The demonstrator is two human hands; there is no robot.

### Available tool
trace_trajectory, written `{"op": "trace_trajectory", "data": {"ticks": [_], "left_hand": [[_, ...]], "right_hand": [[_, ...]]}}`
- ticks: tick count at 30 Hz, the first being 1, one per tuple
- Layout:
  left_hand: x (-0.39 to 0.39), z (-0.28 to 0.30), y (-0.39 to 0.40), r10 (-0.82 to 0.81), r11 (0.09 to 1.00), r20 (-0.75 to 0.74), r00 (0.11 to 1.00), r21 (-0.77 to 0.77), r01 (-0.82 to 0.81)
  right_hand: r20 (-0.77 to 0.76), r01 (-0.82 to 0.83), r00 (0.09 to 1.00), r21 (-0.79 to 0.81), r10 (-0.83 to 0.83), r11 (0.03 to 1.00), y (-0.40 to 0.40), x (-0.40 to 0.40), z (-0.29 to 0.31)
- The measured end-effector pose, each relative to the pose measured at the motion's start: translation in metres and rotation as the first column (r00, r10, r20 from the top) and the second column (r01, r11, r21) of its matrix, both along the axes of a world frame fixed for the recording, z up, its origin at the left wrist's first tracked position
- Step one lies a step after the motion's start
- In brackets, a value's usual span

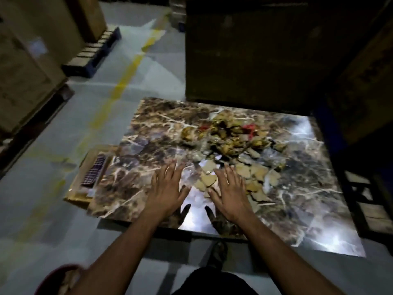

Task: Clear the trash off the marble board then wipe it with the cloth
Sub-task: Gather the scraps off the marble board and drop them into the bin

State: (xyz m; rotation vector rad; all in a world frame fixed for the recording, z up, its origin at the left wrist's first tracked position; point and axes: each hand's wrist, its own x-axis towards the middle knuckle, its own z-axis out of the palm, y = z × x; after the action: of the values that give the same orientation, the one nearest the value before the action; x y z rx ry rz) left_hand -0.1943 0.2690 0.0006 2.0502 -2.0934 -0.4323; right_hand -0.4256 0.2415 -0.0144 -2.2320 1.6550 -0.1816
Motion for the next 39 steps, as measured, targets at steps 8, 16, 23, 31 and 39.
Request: {"op": "trace_trajectory", "data": {"ticks": [8, 16, 23, 31, 39], "left_hand": [[-0.078, -0.042, -0.032, -0.031, 0.982, -0.05, 0.998, 0.185, 0.039], [-0.1, -0.073, -0.047, -0.025, 0.922, -0.152, 0.988, 0.379, 0.081], [-0.141, -0.088, -0.049, -0.063, 0.954, -0.216, 0.974, 0.272, 0.122], [-0.141, -0.084, -0.037, 0.036, 0.989, -0.351, 0.936, 0.147, 0.017], [-0.154, -0.097, -0.018, -0.066, 0.987, -0.219, 0.974, 0.127, 0.095]], "right_hand": [[0.092, 0.1, 0.99, 0.077, -0.107, 0.992, -0.039, -0.121, -0.021], [0.161, 0.104, 0.979, 0.143, -0.127, 0.984, -0.033, -0.159, -0.076], [0.051, 0.162, 0.984, 0.129, -0.17, 0.978, -0.042, -0.11, -0.09], [0.249, 0.242, 0.945, -0.094, -0.213, 0.966, -0.053, -0.139, -0.062], [0.335, 0.358, 0.889, -0.077, -0.314, 0.931, -0.124, -0.175, -0.065]]}}
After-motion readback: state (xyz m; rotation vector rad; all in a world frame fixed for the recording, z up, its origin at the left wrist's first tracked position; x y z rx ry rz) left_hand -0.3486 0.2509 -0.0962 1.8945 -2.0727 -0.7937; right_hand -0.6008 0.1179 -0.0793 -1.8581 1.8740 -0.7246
